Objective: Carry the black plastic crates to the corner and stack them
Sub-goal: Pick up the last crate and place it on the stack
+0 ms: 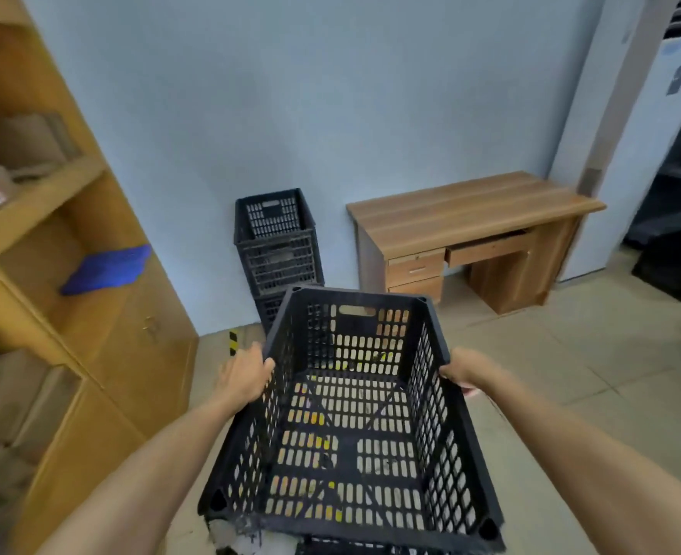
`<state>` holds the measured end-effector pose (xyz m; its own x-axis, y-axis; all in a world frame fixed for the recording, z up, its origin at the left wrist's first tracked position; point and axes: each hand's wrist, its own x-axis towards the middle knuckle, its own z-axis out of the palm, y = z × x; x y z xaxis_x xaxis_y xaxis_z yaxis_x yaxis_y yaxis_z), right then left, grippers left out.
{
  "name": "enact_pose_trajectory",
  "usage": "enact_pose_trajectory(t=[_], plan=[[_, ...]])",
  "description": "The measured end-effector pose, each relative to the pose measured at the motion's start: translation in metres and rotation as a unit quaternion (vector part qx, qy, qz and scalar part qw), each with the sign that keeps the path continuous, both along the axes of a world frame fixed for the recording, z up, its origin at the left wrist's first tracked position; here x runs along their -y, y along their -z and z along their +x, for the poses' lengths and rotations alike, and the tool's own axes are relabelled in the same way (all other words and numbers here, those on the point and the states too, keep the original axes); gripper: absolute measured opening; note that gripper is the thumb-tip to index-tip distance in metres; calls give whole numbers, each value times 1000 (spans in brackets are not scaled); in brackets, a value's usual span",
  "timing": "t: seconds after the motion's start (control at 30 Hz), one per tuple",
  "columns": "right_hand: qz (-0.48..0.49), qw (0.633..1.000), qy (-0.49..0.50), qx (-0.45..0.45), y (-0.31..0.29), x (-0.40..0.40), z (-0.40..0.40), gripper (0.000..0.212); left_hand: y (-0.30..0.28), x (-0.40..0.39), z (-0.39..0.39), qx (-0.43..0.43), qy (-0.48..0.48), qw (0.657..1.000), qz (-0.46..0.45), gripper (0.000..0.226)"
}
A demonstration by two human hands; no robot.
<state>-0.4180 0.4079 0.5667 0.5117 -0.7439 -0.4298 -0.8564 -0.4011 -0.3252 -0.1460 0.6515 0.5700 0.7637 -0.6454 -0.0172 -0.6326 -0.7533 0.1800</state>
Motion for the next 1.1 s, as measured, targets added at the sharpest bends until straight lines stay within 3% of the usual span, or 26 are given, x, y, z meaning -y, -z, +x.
enact_pose_trajectory(t=[0.2, 0.47, 0.67, 1.1], plan=[[-83, 996, -30, 15, -37, 12, 110, 41, -35, -9, 91, 27, -24, 999, 0, 19], [-152, 985, -9, 84, -85, 35, 217, 44, -88, 17, 207, 100, -11, 993, -63, 26], [-168, 972, 62, 149, -97, 67, 284, 33, -126, 60, 264, 172, -29, 983, -62, 30], [-209, 960, 0, 189, -144, 235, 444, 29, -146, 197, 407, 194, -64, 975, -91, 30]])
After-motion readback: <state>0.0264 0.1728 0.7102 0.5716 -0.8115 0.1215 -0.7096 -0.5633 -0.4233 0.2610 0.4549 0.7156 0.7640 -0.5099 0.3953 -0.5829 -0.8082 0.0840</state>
